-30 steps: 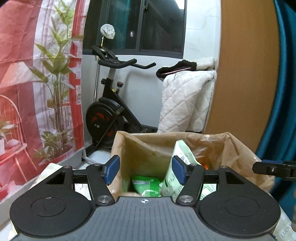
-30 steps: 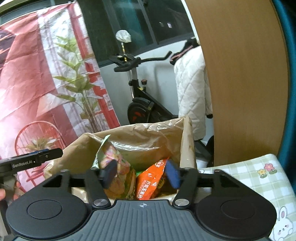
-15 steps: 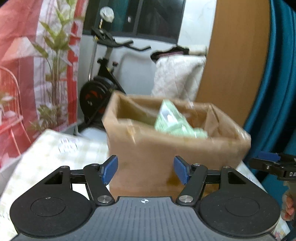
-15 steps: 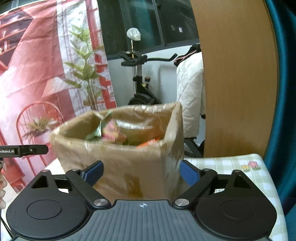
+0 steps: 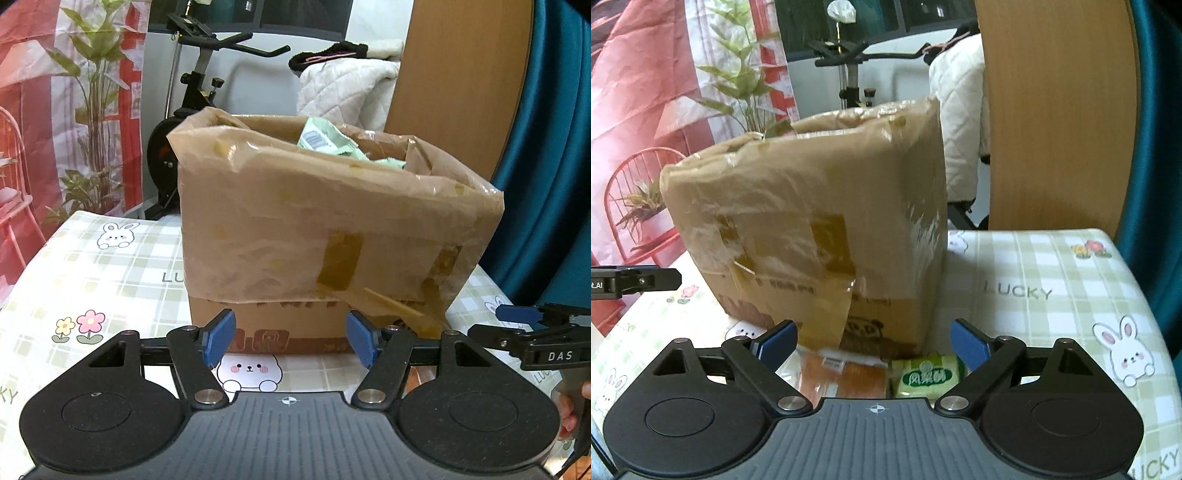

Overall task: Organize snacks
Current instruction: 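Move both tools back down to the snack pile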

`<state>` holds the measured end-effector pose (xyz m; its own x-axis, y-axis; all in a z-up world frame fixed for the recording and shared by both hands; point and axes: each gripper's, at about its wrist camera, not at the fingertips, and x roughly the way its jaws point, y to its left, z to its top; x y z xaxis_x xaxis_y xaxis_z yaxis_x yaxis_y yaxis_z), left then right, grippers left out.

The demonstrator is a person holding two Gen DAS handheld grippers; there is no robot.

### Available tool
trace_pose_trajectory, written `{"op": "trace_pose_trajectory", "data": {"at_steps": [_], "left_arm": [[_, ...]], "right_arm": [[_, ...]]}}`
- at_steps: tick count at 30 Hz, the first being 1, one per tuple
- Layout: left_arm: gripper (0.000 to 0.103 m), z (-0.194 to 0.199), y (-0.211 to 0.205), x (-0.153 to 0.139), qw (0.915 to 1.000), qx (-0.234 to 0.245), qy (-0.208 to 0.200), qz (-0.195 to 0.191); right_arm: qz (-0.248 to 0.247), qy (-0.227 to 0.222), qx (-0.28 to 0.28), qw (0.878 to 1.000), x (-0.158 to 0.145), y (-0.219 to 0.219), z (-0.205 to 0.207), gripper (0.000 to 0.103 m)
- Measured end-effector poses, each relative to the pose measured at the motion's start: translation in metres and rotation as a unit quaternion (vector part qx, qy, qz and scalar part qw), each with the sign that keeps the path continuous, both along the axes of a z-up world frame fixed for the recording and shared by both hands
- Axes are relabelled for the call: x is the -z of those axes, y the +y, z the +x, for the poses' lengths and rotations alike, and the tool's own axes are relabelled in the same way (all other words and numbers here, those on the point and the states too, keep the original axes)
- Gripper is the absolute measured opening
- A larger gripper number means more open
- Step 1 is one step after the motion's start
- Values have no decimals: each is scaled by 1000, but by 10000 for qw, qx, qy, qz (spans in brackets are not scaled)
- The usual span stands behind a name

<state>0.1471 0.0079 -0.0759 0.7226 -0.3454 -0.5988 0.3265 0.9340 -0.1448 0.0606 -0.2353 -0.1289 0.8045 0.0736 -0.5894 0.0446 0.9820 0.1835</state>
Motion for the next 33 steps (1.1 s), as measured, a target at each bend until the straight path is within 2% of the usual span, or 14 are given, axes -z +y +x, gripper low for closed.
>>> {"op": "trace_pose_trajectory", "data": {"at_steps": [12, 16, 20, 27, 29, 33], "left_arm": [[68, -2, -8, 14, 9998, 85, 155, 107], [68, -2, -11, 22, 9996, 141, 233, 116], [68, -2, -14, 28, 9992, 193, 314, 127], [68, -3, -17, 34, 9989, 242, 389, 127], [68, -4, -18, 36, 9988, 246, 408, 135], [68, -4, -18, 42, 9985, 215, 483, 121]], "right_arm": [[72, 270, -61, 9996, 23, 6, 9, 85], [-188, 357, -14, 9992, 31, 6, 11, 82], [-306, 547, 57, 9980, 40, 1, 11, 73], [-331, 730, 76, 9968, 52, -1, 14, 73], [-301, 790, 41, 9964, 56, 0, 15, 63], [-183, 769, 73, 9968, 58, -2, 14, 63]]}}
